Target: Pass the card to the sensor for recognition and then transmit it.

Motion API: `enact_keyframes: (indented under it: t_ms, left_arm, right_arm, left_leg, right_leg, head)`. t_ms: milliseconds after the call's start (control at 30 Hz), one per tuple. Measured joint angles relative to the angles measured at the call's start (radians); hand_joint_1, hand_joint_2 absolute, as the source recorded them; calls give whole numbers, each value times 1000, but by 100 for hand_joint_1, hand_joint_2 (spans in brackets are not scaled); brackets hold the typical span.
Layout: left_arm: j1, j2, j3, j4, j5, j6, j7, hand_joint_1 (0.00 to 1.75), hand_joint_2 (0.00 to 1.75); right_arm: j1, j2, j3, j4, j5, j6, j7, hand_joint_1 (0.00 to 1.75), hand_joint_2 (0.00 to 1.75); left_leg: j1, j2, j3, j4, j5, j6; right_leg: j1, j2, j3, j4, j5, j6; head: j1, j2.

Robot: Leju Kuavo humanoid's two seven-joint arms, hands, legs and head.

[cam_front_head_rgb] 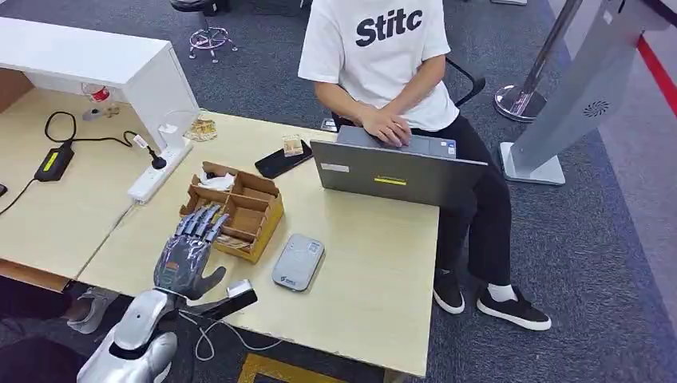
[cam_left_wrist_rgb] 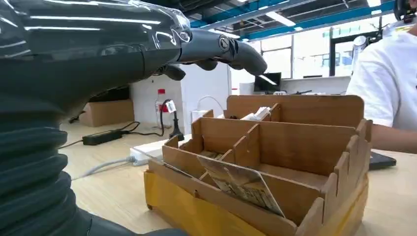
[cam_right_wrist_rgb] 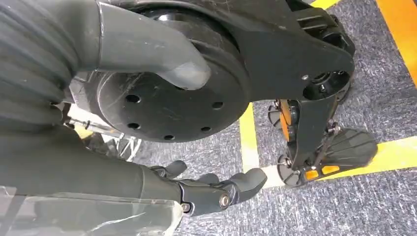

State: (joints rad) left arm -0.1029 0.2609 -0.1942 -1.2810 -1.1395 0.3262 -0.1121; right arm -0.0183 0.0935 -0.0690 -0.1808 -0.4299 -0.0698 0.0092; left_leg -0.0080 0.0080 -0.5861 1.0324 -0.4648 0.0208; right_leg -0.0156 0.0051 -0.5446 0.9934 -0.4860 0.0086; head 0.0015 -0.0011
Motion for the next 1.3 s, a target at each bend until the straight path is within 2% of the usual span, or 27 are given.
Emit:
enact_keyframes:
  t_ms: [467,1067,1133,1200,1233,1267,1300]
  left_arm:
    - [-73,-9,0,80,-51,-12,24,0,175]
    - [-99,-20,0,141,-56,-23,26,3,175]
    - [-101,-21,0,145,-53,-22,26,21,175]
    - [-103,-24,0,149,-51,-22,26,75,175]
    - [-103,-24,0,150,-51,-22,26,108,175]
    - [-103,-24,0,150,-50,-23,26,148,175]
    - [-104,-25,0,152,-48,-25,26,152,175]
  right_arm:
    - [-2,0,0,0,23,3,3,0,175]
    - [-5,0,0,0,42,4,3,0,175]
    - [-5,0,0,0,43,4,4,0,175]
    - [-5,0,0,0,43,4,6,0,175]
    - [-5,0,0,0,44,4,6,0,175]
    - [-5,0,0,0,44,4,6,0,175]
    - [-5,0,0,0,45,4,6,0,175]
  left_leg:
    - [0,0,0,0,1,0]
    - [0,0,-1,0,1,0]
    - [0,0,-1,0,1,0]
    - [0,0,-1,0,1,0]
    - [0,0,-1,0,1,0]
    - [0,0,-1,0,1,0]
    - [0,0,-1,0,1,0]
  right_leg:
    - [0,0,1,0,1,-1]
    - [0,0,0,0,1,-1]
    - [0,0,0,0,1,-1]
    - [0,0,0,0,1,-1]
    - [0,0,0,0,1,-1]
    - [0,0,0,0,1,-1]
    - [0,0,0,0,1,-1]
  head:
    - [0,0]
    - [0,0]
    - [0,0]
    - [0,0]
    - [0,0]
    - [0,0]
    - [0,0]
